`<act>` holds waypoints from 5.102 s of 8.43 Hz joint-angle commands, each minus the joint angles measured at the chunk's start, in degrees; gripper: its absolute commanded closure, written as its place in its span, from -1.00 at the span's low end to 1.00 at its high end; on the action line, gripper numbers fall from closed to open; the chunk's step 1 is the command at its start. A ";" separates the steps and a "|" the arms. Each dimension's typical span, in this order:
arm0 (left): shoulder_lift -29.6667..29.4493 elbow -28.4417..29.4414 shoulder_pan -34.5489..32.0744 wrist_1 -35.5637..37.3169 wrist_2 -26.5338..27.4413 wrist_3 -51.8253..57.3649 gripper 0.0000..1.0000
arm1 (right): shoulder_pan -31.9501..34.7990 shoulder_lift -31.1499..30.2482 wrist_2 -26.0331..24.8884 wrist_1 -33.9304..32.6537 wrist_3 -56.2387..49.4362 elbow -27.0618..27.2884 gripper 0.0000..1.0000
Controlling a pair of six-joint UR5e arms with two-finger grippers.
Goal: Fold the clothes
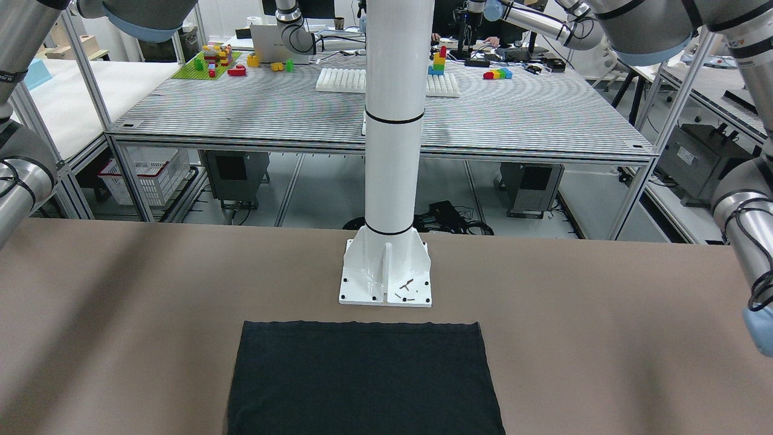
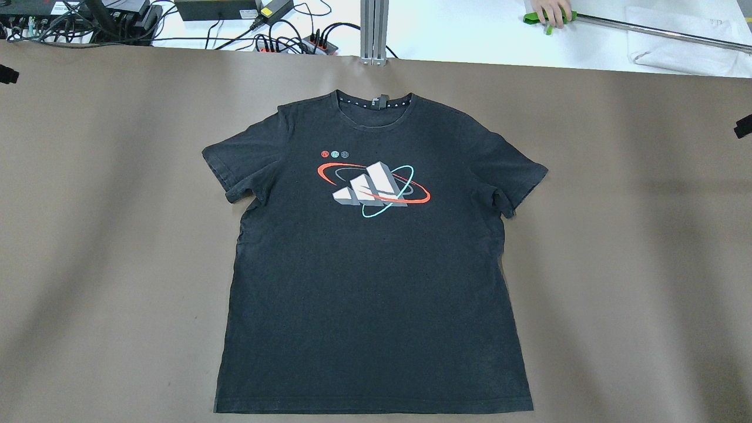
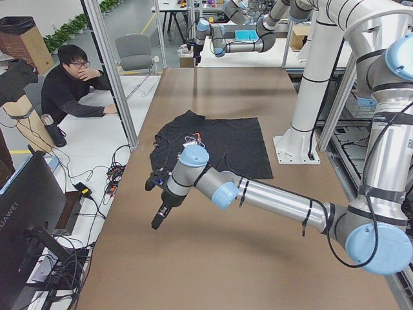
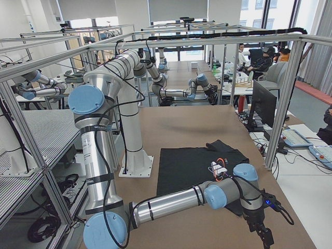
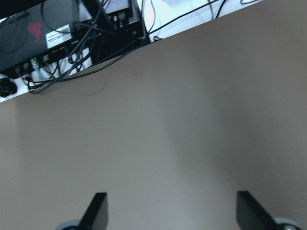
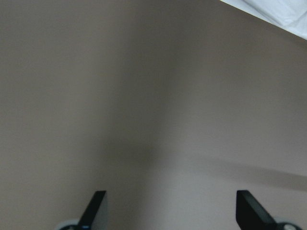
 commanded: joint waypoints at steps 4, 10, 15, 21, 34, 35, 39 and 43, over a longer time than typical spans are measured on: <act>-17.31 20.37 5.29 -17.69 -5.49 -15.18 -0.89 | -3.67 2.57 6.25 20.09 18.54 -8.85 -0.88; -26.13 26.29 11.17 -18.42 -0.87 -21.19 -0.89 | -15.79 4.15 -0.30 41.10 37.55 -17.47 -0.88; -29.47 35.08 14.61 -26.33 5.05 -24.00 -0.89 | -22.66 8.37 -6.76 42.50 45.47 -21.14 -0.88; -29.65 35.35 14.61 -26.33 5.49 -24.00 -0.89 | -27.94 11.27 -13.08 48.40 51.89 -26.43 -0.88; -30.44 35.26 14.61 -26.16 5.49 -25.32 -0.88 | -29.79 11.63 -14.93 47.88 51.98 -25.91 1.00; -30.44 35.26 14.61 -26.16 5.49 -25.32 -0.88 | -29.18 11.89 -13.19 47.18 51.90 -24.77 1.00; -30.26 35.35 14.52 -26.16 5.49 -25.40 -0.89 | -27.59 16.54 -9.49 40.94 51.19 -21.25 1.00; -29.82 35.35 14.43 -26.24 5.49 -25.32 -0.88 | -30.56 24.52 -9.66 32.88 51.98 -19.67 1.00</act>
